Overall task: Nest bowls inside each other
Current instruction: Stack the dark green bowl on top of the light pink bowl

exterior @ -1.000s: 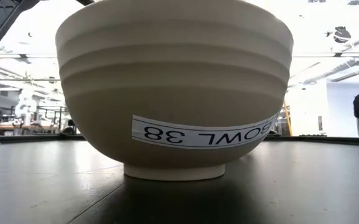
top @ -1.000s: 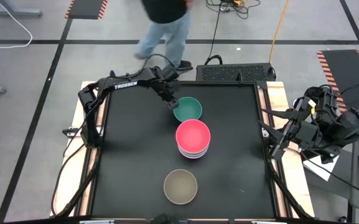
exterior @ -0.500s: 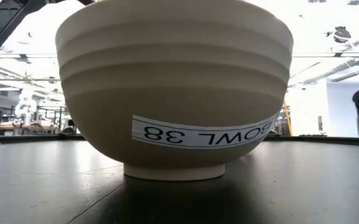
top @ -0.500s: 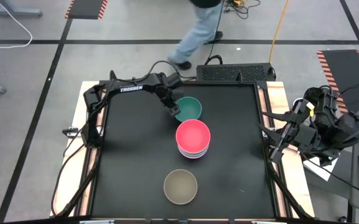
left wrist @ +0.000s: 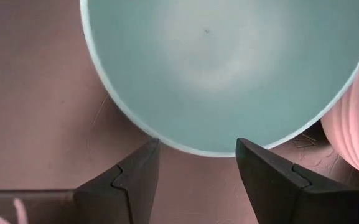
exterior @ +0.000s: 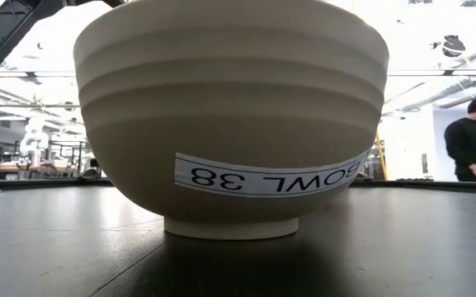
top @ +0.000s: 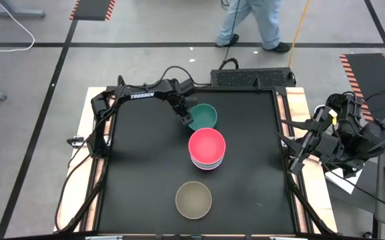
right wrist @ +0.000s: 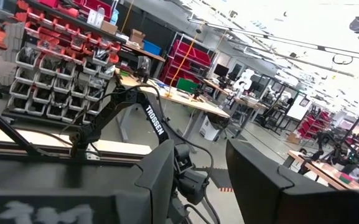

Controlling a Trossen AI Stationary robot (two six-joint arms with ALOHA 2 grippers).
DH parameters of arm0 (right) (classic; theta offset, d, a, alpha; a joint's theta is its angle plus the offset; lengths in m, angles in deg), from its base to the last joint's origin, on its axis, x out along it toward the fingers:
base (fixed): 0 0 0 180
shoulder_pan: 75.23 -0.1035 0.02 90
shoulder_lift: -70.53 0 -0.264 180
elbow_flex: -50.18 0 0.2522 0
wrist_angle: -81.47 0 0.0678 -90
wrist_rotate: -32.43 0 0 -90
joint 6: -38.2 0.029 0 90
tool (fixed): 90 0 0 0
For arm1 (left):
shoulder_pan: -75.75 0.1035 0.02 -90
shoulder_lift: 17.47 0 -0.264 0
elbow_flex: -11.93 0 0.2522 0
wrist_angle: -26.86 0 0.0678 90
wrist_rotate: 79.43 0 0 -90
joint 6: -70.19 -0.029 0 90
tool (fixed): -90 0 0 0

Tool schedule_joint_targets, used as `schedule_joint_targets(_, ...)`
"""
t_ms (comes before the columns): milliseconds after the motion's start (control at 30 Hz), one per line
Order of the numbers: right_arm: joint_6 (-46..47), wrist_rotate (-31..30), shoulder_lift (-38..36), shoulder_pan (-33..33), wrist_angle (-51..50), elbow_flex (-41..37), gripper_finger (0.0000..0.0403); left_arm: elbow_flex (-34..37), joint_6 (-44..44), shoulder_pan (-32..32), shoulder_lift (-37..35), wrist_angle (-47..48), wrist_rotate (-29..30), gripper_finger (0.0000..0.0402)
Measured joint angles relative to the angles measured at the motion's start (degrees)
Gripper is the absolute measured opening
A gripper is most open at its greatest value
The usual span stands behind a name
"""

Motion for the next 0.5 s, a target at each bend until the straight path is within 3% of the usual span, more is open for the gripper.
schedule_joint_targets(500,0.0,0.0,0.0,0.0,0.0,0.0,0.0141,-0.28,0.15,0.0,-0.07,-2.36,1.06,0.0214)
